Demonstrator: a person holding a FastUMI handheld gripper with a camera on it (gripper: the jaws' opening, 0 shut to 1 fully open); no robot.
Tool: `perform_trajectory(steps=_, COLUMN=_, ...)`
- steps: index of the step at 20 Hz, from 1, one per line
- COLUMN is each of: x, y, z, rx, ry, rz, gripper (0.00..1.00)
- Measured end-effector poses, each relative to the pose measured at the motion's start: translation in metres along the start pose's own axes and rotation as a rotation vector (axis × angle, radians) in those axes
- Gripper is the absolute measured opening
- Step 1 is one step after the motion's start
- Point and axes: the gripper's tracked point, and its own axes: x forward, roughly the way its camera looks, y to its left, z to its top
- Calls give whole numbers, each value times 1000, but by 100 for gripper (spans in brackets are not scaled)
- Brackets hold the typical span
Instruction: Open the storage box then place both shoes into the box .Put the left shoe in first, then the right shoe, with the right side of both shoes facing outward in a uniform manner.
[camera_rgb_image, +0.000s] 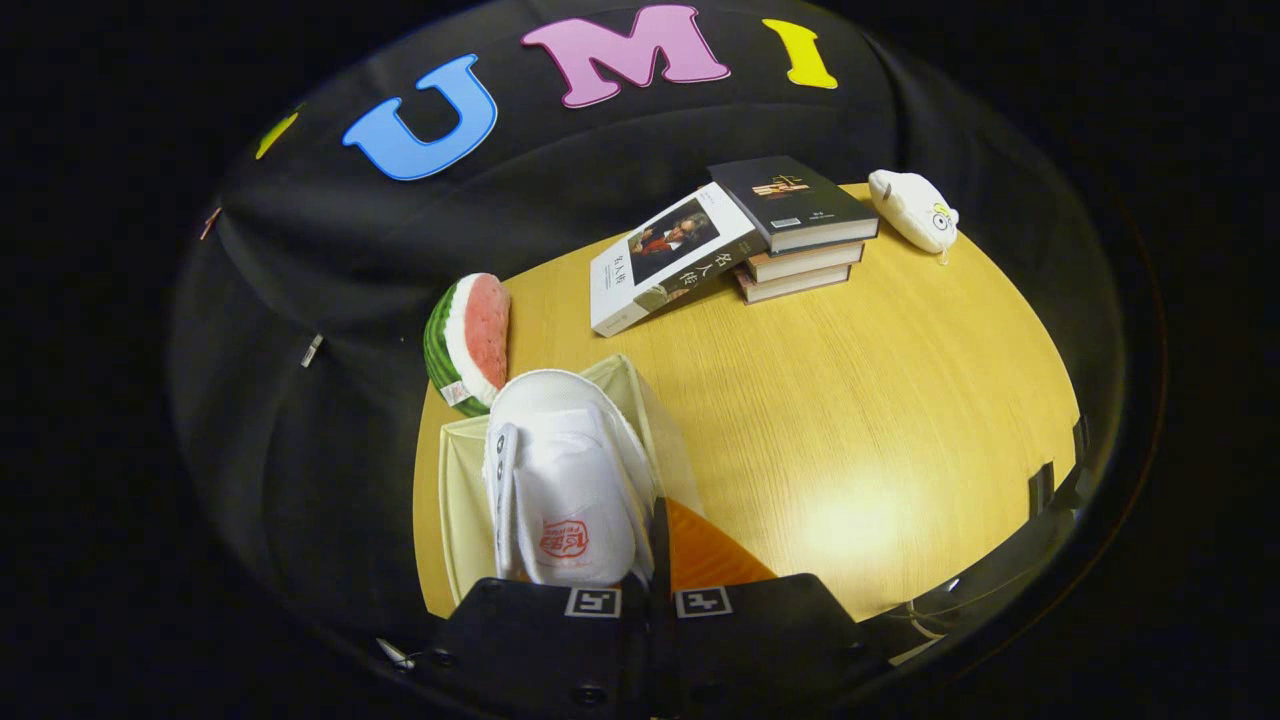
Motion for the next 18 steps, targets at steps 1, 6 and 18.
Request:
perform_trajectory(steps=1, x=3, y=0, z=1, rx=-9, ry=-7, rz=-6, gripper=5)
perform_trajectory(steps=6, x=-3, y=29, z=-17, rx=-25, ry=52, rz=115, gripper=47)
perform_trajectory(steps=18, x=-35, y=12, z=24, rx=-76, ry=-122, rz=217, gripper=99)
